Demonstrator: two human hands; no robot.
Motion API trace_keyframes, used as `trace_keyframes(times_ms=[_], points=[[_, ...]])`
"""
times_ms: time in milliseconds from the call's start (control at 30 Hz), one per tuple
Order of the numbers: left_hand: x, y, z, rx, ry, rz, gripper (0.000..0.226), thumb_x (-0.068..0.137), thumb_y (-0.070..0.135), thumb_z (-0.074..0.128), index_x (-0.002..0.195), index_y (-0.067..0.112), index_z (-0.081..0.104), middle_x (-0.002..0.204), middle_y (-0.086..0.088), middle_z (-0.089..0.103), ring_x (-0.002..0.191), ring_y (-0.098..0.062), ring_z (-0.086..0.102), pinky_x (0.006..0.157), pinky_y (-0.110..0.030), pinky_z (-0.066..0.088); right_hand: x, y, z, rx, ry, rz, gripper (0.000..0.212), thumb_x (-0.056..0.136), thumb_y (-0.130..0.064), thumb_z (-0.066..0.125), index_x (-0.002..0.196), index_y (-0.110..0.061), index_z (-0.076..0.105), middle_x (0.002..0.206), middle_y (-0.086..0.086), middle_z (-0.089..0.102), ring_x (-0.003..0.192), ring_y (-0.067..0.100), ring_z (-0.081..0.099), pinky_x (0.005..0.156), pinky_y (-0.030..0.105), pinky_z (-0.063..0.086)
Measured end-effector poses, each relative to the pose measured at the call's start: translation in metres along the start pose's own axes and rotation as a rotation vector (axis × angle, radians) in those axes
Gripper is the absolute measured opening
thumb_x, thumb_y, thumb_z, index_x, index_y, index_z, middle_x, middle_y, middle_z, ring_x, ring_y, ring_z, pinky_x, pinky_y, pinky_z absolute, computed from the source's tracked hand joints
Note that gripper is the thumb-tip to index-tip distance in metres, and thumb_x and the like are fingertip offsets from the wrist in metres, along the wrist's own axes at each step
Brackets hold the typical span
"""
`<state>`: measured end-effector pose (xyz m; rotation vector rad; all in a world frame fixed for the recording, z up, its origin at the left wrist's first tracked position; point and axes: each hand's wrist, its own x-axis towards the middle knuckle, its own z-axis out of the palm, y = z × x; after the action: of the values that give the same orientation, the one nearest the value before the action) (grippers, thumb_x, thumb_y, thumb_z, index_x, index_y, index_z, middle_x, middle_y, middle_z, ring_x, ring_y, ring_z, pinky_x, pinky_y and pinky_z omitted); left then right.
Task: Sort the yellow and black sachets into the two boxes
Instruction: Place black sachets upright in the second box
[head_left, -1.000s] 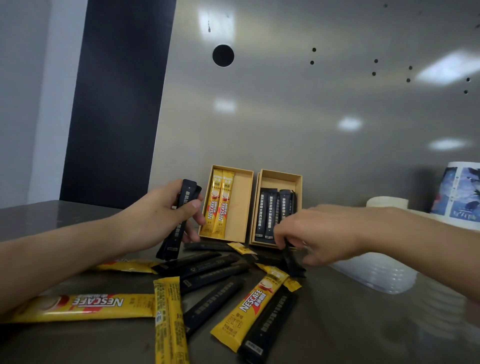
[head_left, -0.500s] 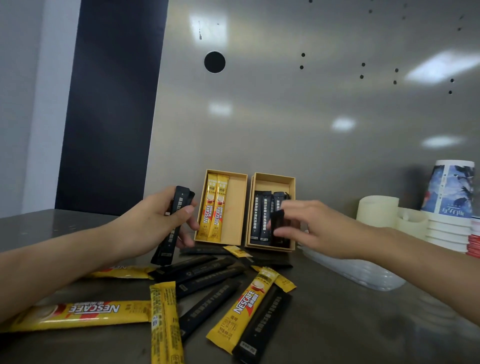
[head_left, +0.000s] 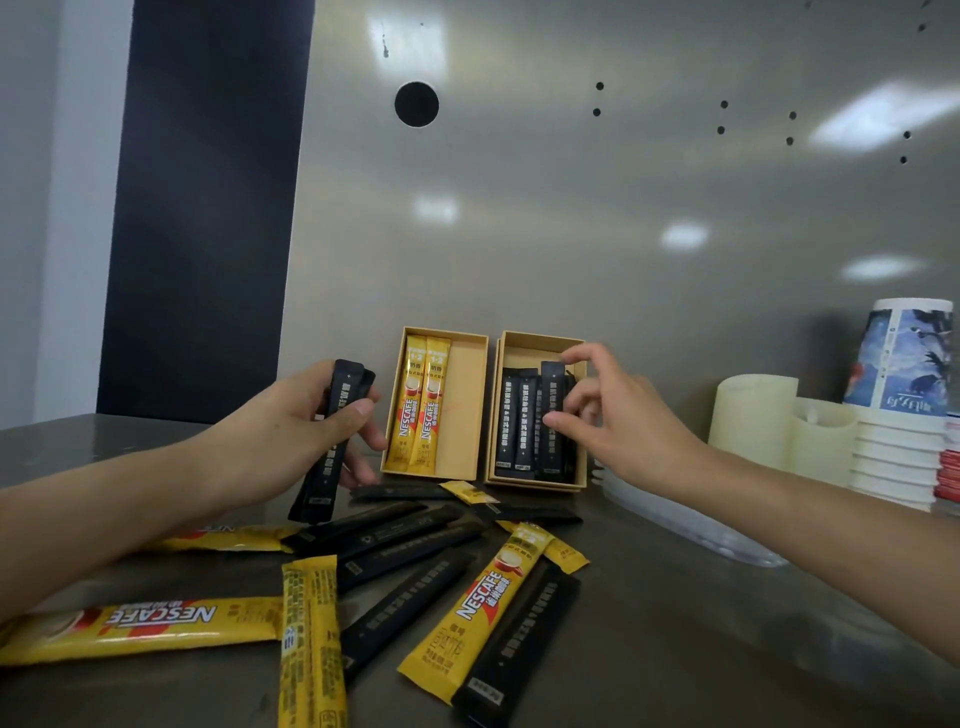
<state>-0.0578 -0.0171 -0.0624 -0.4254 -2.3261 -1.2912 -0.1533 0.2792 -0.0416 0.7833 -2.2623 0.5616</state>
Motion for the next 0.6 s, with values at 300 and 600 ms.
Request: trace_keyframes(times_ms=[300, 600], points=[[-0.001, 0.002, 0.000, -0.004, 0.003, -0.007, 0.019, 0.102, 0.023, 0.047, 0.119, 0.022, 0.056, 0.093, -0.003, 0.074, 0.077, -0.026, 0.076, 0.072, -0.034, 0.063, 0.002, -0.002, 0.013, -0.049, 0.071, 0.038, 0.060, 0.089, -0.043, 0.070, 0.137, -0.030, 0.036, 0.080, -0.018, 0.071, 0.077, 0.001, 0.066, 0.077, 0.043, 0.061], [-0.002, 0.004, 0.001, 0.008, 0.000, -0.007, 0.018, 0.102, 0.024, 0.048, 0.118, 0.022, 0.055, 0.094, -0.006, 0.074, 0.075, -0.026, 0.076, 0.070, -0.033, 0.064, -0.006, -0.001, 0.018, -0.339, 0.057, -0.144, 0.042, 0.094, -0.035, 0.066, 0.131, -0.031, 0.048, 0.087, -0.014, 0.056, 0.077, 0.004, 0.057, 0.069, 0.034, 0.058]])
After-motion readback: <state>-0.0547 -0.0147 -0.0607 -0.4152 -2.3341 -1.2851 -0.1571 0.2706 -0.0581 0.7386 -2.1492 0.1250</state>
